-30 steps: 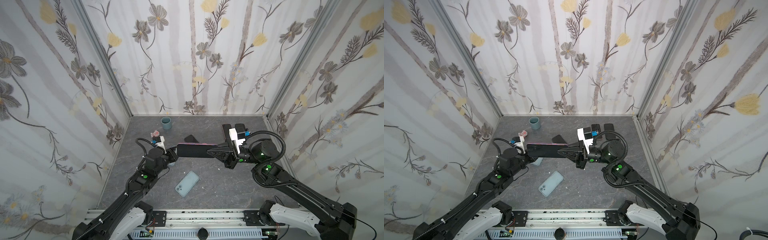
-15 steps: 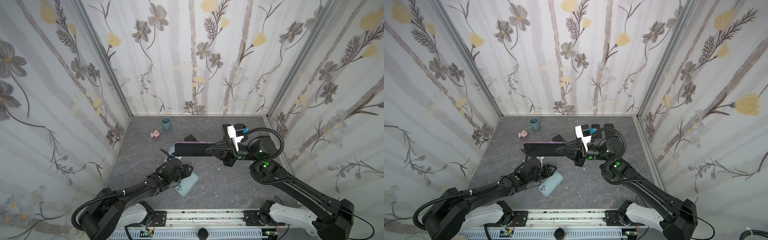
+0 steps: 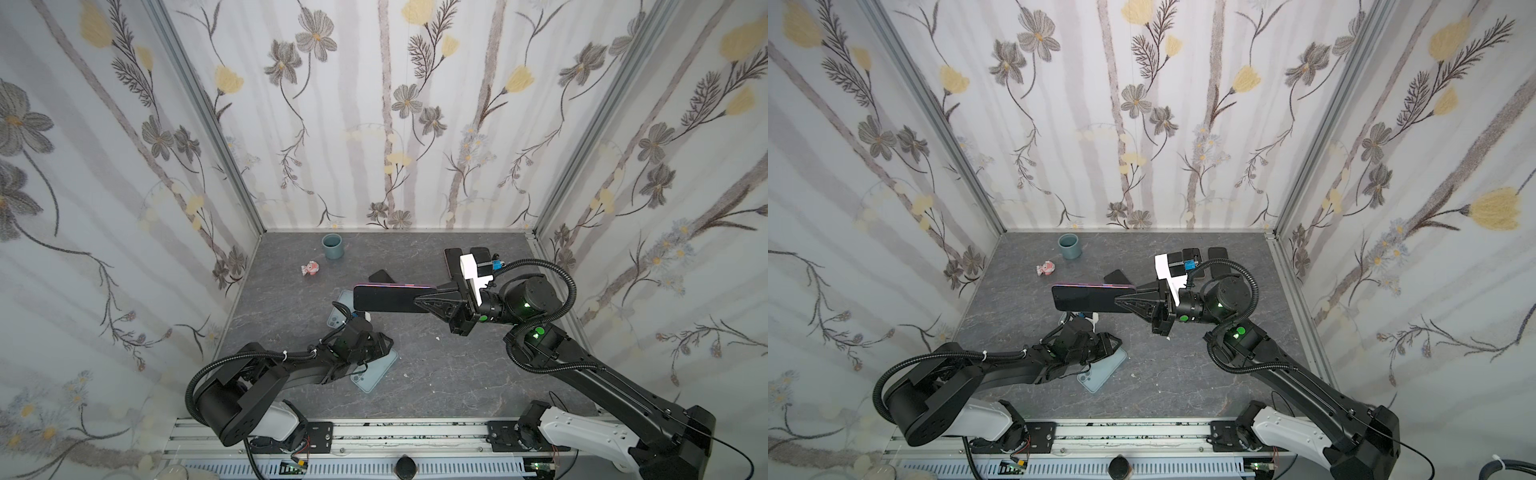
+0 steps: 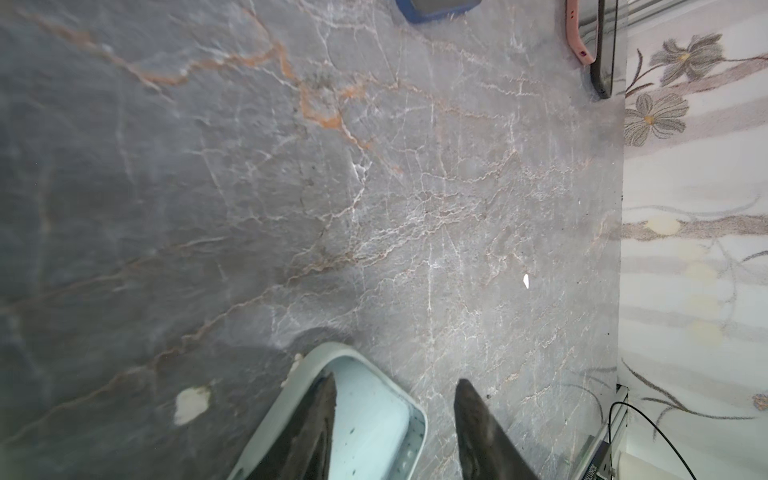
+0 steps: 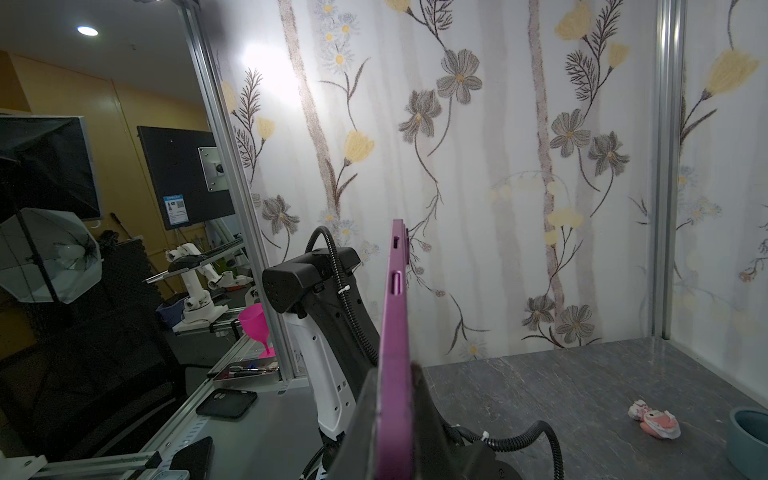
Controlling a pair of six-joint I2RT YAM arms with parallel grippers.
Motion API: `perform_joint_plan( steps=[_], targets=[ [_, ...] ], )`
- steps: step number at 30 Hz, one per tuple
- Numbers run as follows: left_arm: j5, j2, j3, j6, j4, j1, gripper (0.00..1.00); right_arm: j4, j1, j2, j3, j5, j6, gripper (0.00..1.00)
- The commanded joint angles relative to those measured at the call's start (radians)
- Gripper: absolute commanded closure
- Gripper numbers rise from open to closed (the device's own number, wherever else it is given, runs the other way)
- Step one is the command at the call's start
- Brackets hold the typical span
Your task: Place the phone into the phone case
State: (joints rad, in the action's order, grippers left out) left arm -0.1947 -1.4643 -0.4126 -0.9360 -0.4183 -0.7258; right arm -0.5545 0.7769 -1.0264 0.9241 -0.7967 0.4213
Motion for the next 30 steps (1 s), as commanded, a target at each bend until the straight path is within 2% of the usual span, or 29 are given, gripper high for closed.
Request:
perform_joint_plan(
  steps=[1,9,16,25,30],
  targets=[
    [-0.044,-0.059,-0.029,-0.009,-0.046,0.000,0.51,-0.044,0.002,0.012,-0.002,0.018,-0.017,1.00],
    [-0.080,-0.185,-0.133,0.054,-0.032,-0.013,0.49,-0.027,0.002,0.034,-0.011,0.028,-0.028,1.00],
    [-0.118,-0.308,-0.271,0.102,-0.005,-0.065,0.48,0.027,0.001,0.050,-0.007,0.063,-0.069,1.00],
    [-0.139,-0.399,-0.434,0.098,-0.004,-0.108,0.47,0.126,-0.012,0.064,0.005,0.269,-0.090,1.00],
    [-0.130,-0.351,-0.453,0.130,0.030,-0.109,0.46,0.198,-0.022,0.087,0.015,0.423,-0.093,1.00]
  ],
)
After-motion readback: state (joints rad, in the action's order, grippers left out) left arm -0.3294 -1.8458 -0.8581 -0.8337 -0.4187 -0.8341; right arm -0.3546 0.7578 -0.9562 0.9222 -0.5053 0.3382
